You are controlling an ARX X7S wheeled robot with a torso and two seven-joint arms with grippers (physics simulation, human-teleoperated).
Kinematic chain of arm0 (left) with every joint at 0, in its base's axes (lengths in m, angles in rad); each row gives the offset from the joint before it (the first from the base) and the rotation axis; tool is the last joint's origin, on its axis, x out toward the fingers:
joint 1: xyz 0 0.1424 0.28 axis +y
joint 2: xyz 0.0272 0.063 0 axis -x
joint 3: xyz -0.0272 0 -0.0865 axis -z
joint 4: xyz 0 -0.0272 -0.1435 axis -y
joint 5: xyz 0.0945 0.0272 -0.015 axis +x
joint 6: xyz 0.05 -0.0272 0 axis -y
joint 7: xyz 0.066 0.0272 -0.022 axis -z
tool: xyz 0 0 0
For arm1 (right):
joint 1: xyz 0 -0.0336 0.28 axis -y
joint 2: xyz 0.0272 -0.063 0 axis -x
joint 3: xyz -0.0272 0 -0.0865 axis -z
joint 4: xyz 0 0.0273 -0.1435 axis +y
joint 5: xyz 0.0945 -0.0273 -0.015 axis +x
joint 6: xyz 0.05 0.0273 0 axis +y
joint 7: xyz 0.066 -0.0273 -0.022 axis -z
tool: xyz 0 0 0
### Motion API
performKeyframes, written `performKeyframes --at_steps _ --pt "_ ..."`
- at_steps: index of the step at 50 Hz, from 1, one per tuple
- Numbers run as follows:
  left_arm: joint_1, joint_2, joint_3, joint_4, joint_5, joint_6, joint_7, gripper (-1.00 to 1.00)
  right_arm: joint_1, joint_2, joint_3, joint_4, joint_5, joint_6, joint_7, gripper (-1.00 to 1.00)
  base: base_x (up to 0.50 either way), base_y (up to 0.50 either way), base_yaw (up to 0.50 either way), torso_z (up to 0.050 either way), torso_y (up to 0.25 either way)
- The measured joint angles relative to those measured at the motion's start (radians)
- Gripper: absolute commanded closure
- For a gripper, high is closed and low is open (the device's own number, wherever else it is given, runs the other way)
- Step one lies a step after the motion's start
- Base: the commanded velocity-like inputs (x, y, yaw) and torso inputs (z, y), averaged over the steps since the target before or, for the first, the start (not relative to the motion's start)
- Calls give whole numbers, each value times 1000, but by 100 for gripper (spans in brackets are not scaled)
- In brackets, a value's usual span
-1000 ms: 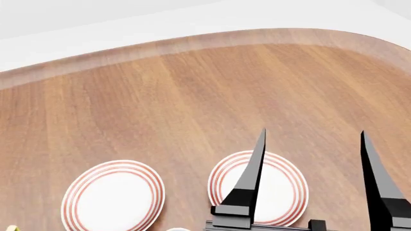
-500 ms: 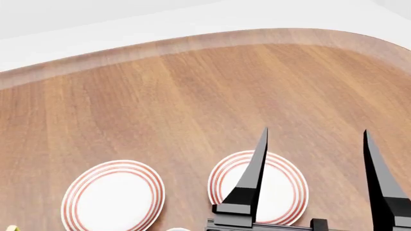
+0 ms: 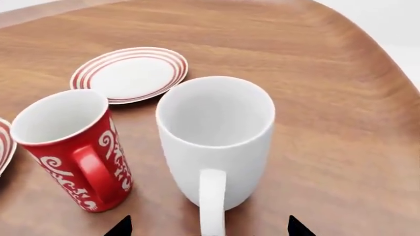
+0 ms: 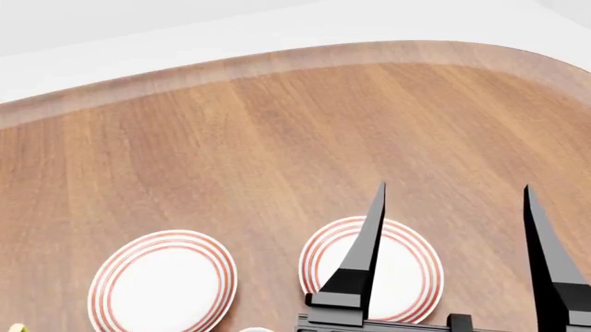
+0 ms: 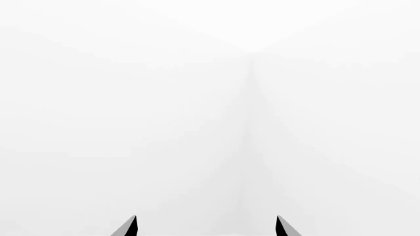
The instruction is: Put the white mug on the left plate.
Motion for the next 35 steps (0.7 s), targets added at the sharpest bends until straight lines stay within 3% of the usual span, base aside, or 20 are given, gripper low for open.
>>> performKeyframes --at_steps 35 --pt "-126 48 45 -221 30 17 24 -100 -1 0 3 0 2 -6 -4 -100 0 0 0 0 0"
